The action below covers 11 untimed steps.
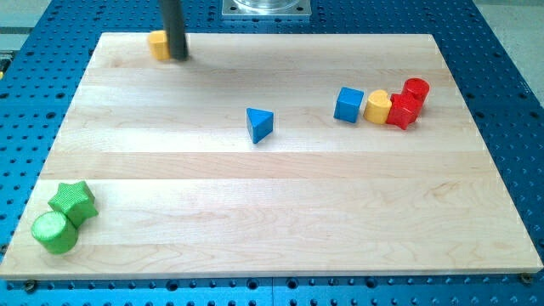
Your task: Slide the red circle to the center right side of the board
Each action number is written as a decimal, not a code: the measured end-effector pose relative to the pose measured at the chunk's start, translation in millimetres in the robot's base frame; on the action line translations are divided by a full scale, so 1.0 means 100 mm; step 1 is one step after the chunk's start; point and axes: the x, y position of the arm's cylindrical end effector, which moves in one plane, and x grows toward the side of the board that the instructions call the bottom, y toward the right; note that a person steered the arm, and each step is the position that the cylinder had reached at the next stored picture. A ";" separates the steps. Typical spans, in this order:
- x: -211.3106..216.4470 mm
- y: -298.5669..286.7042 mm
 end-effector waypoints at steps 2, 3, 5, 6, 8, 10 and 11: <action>0.04 -0.17; 0.19 0.64; 0.19 1.54; 0.24 2.19; 1.02 4.13; 0.75 4.42; 0.71 4.79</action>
